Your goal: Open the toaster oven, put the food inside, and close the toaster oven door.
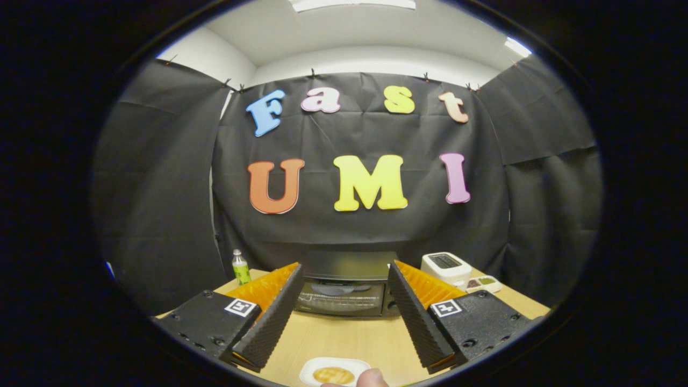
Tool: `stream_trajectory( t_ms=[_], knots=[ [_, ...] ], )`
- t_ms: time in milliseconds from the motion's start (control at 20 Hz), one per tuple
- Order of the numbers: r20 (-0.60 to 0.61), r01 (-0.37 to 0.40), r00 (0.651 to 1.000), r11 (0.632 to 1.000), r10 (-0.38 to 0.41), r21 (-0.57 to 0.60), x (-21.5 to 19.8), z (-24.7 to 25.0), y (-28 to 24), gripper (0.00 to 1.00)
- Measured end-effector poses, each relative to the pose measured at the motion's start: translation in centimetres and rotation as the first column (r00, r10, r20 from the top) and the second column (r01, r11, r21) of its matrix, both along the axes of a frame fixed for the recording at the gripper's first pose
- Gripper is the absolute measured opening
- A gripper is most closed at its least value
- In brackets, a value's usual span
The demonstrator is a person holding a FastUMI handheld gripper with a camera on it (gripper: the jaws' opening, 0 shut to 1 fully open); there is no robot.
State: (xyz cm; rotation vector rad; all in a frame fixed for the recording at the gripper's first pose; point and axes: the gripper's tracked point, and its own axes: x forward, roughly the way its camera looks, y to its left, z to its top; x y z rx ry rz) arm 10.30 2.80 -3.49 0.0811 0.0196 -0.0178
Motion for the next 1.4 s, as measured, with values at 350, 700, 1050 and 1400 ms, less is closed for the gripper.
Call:
stream_trajectory(
  t_ms=[350,700,1050,1400],
  knots=[
    [-0.039,0.043,0.998,0.998,-0.045,-0.034,12.8,-5.4,1.5,1.0],
    [-0.143,0.089,0.985,0.993,-0.1,-0.077,21.4,-14.0,1.1,1.0],
    [-0.198,0.082,0.978,0.994,-0.067,0.07,22.2,-16.4,1.5,1.0],
    [-0.214,0.062,0.975,0.997,-0.05,0.052,19.5,-16.9,1.8,1.0]
  ],
)
